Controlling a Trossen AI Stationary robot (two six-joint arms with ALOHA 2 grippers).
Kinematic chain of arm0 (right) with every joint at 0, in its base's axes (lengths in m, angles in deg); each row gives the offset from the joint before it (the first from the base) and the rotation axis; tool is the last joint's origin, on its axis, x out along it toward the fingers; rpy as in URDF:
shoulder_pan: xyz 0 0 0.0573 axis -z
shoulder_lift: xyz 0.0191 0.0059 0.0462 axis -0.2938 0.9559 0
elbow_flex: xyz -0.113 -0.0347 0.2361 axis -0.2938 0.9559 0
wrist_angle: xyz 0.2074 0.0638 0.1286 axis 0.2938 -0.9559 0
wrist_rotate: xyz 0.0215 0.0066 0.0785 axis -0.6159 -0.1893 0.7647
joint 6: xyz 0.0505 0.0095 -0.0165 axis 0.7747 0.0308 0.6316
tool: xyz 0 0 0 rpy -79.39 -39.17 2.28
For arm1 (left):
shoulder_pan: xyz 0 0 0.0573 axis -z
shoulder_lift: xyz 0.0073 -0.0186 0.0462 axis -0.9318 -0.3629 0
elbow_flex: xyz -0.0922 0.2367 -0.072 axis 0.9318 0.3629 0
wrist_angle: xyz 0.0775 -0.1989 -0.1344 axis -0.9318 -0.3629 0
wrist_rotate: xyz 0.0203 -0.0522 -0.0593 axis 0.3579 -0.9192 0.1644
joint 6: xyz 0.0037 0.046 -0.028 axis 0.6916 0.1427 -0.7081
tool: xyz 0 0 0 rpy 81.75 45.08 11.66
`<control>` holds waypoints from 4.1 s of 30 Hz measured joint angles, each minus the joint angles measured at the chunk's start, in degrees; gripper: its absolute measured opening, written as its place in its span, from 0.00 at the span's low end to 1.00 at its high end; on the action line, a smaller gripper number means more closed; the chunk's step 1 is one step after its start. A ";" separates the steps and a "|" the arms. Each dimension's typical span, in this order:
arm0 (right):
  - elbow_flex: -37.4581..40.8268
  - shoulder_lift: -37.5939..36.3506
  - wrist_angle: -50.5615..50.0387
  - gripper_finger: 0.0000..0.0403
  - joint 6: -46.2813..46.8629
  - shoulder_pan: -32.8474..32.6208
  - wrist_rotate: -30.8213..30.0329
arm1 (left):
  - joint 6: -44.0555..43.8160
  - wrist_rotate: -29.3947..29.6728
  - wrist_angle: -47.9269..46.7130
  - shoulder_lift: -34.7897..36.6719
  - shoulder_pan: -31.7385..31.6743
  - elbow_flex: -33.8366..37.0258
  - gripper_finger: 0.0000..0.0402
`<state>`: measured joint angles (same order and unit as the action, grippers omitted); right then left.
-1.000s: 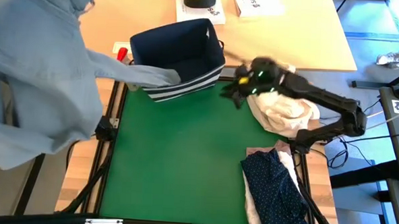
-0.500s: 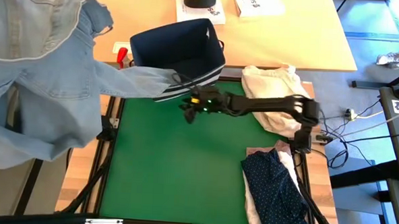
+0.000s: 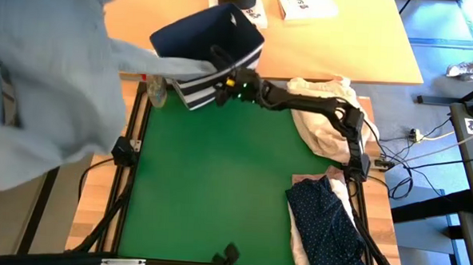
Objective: Fold laundry
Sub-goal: Remove the blue jeans from the blue laundry bin
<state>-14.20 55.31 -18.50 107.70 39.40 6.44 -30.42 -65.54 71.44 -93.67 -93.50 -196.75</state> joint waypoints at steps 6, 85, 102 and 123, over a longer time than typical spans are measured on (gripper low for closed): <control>-0.13 0.00 -4.89 0.45 0.25 4.62 -1.95 | -3.79 3.09 1.93 -0.74 0.00 0.02 0.07; -0.18 -8.17 -14.21 0.04 -50.65 10.66 8.48 | 6.32 -28.87 -81.99 -1.59 8.61 0.15 0.07; 0.00 -8.90 -11.74 0.05 -44.33 6.31 0.43 | 18.27 18.62 -126.18 -4.02 17.06 14.14 0.18; -0.05 -8.96 -12.02 0.05 -41.75 6.20 0.41 | 8.71 51.65 -125.89 -3.93 14.07 11.08 0.50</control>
<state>-14.25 46.35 -30.52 65.95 45.60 6.85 -21.72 -13.89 -54.45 -97.60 -79.43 -185.66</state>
